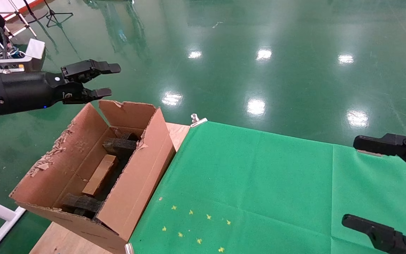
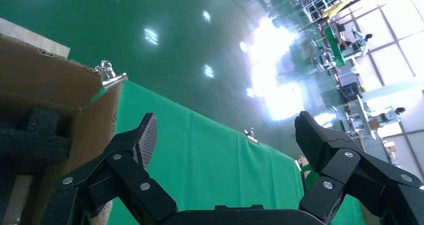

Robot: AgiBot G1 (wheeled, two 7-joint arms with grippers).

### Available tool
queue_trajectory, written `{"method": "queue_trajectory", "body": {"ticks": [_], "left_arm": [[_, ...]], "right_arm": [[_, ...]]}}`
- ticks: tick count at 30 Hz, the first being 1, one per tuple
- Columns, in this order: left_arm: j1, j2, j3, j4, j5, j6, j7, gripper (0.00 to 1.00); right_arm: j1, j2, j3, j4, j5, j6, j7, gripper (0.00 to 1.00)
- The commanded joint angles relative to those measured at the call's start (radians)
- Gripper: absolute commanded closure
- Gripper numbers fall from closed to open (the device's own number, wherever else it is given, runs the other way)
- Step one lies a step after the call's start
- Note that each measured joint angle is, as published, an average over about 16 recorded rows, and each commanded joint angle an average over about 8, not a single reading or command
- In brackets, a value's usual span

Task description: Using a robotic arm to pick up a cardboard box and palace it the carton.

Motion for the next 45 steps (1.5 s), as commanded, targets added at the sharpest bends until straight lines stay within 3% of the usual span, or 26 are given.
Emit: {"method": "queue_trajectory", "body": {"ticks": [1,45], "left_arm": [[0.003,0.001,-0.001,-0.001,-0.002,-0.001,0.003,0.0],[0.576,0.03,-0.341,-0.868,-0.269,-0.017,0.552,0.0]], "right_arm": [[0.0,0.0,0.0,0.0,0.0,0.0,0.0,0.0],[0.0,0.0,0.0,0.0,0.0,0.0,0.0,0.0]]}}
